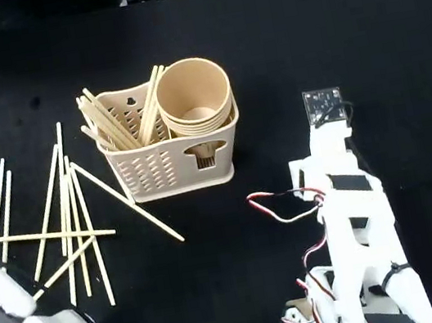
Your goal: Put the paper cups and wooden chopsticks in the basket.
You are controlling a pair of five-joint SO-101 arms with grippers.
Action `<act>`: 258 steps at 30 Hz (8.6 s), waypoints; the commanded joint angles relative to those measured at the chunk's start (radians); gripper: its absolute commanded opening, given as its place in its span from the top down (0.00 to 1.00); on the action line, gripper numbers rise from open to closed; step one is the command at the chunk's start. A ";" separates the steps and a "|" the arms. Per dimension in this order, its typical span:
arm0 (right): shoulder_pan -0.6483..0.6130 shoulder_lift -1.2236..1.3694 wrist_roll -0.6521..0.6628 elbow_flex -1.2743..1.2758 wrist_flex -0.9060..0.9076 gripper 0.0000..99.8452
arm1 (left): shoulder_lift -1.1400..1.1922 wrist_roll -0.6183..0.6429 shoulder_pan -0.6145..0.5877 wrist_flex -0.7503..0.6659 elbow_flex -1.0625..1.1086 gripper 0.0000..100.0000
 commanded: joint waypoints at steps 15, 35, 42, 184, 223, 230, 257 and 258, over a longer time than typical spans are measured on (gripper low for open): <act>-0.011 -0.004 -0.005 -0.004 -0.009 0.99 | 0.032 0.167 0.071 -0.292 0.128 0.84; -0.011 -0.004 -0.005 0.001 -0.011 0.99 | 0.308 0.166 0.074 0.035 -0.311 0.97; -0.011 -0.004 -0.005 0.001 -0.011 0.99 | 0.054 0.161 0.119 0.095 -0.311 0.97; -0.083 -0.004 0.127 0.051 0.060 0.99 | -0.563 -1.324 0.128 0.262 0.615 0.87; -0.077 -0.004 0.123 0.053 0.054 0.99 | -0.563 -1.620 -0.025 -0.069 0.754 0.87; -0.077 -0.004 0.123 0.053 0.055 0.99 | -0.562 -1.475 -0.024 -0.157 0.751 0.87; -0.077 -0.004 0.126 0.053 0.060 0.99 | -0.140 -1.465 0.054 -0.118 0.625 0.88; -0.077 -0.004 0.126 0.053 0.060 0.99 | -0.120 -1.465 0.053 -0.118 0.608 0.90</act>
